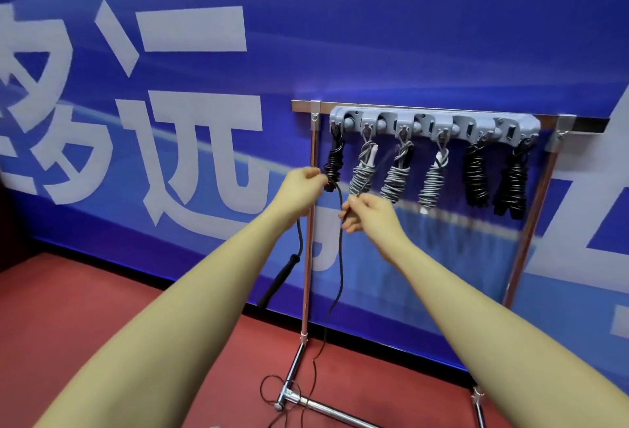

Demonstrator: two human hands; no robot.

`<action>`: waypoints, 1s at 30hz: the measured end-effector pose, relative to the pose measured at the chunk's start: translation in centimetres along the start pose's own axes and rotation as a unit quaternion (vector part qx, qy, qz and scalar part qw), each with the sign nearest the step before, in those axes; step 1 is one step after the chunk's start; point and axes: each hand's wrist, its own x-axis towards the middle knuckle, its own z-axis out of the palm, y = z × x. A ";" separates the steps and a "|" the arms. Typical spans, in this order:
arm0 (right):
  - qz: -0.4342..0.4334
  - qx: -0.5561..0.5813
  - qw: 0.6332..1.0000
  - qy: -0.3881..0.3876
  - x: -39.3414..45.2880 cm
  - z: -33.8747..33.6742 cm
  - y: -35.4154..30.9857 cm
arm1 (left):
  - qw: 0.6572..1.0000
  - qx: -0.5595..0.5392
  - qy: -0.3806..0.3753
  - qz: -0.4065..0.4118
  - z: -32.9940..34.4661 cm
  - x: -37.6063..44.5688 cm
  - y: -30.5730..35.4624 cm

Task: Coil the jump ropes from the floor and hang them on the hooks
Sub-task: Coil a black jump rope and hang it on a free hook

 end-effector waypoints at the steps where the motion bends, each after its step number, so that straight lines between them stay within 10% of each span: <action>1: -0.003 0.046 0.999 0.017 0.2 -0.3 -0.7 | 1.000 0.013 -0.015 -0.003 0.3 -0.6 -0.8; 10: -0.002 0.240 0.970 0.029 1.0 -1.3 -5.5 | 0.996 0.060 -0.056 0.037 3.4 -1.9 -4.3; 20: 0.065 -0.122 0.982 -0.127 -1.8 -0.7 0.0 | 0.994 0.069 0.067 0.044 1.5 0.2 1.2; 30: 0.031 0.118 0.992 0.035 0.1 -1.6 -3.8 | 0.994 0.069 -0.081 0.021 1.3 -2.0 -2.4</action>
